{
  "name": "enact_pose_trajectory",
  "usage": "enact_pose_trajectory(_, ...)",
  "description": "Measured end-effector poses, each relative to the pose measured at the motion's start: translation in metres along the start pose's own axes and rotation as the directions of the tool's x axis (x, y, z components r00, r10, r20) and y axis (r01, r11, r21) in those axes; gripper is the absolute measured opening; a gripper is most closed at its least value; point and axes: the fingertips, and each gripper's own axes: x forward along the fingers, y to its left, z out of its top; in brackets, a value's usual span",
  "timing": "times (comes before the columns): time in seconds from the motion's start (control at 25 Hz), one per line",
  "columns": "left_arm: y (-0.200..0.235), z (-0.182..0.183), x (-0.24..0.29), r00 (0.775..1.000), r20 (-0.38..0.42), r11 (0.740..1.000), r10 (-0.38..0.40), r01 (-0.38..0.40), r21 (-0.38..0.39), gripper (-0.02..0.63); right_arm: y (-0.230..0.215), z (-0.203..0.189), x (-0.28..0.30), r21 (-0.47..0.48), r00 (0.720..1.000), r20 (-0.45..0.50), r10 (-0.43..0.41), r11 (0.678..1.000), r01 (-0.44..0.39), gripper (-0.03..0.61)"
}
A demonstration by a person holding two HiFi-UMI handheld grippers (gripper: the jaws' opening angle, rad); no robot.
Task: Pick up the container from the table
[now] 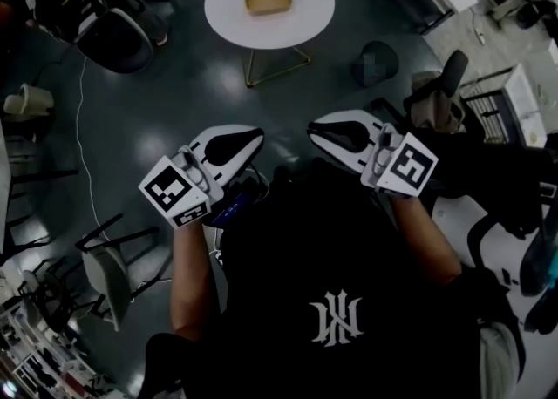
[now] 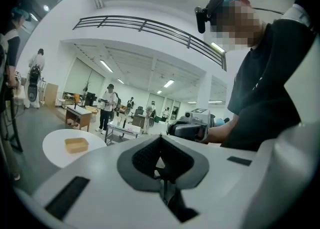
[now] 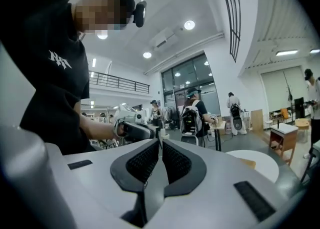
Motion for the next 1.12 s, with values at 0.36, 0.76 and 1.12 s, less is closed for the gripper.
enact_pose_trajectory(0.36,0.009,0.004,0.013,0.999,-0.016,0.999,-0.05,0.05,-0.004,0.003,-0.012,-0.001,-0.007,0.018,0.998,-0.025,-0.061,0.998,0.061,0.046)
enact_pose_trajectory(0.76,0.013,0.003,0.013,0.996,-0.006,0.996,-0.087,0.087,-0.008,0.003,-0.018,-0.007,-0.007,0.047,0.995,-0.038,-0.09,0.995,0.092,0.046)
enact_pose_trajectory(1.12,0.016,0.001,0.008,0.996,0.002,0.995,-0.092,0.092,-0.027,0.003,-0.02,-0.006,-0.006,0.058,0.994,-0.045,-0.103,0.993,0.105,0.046)
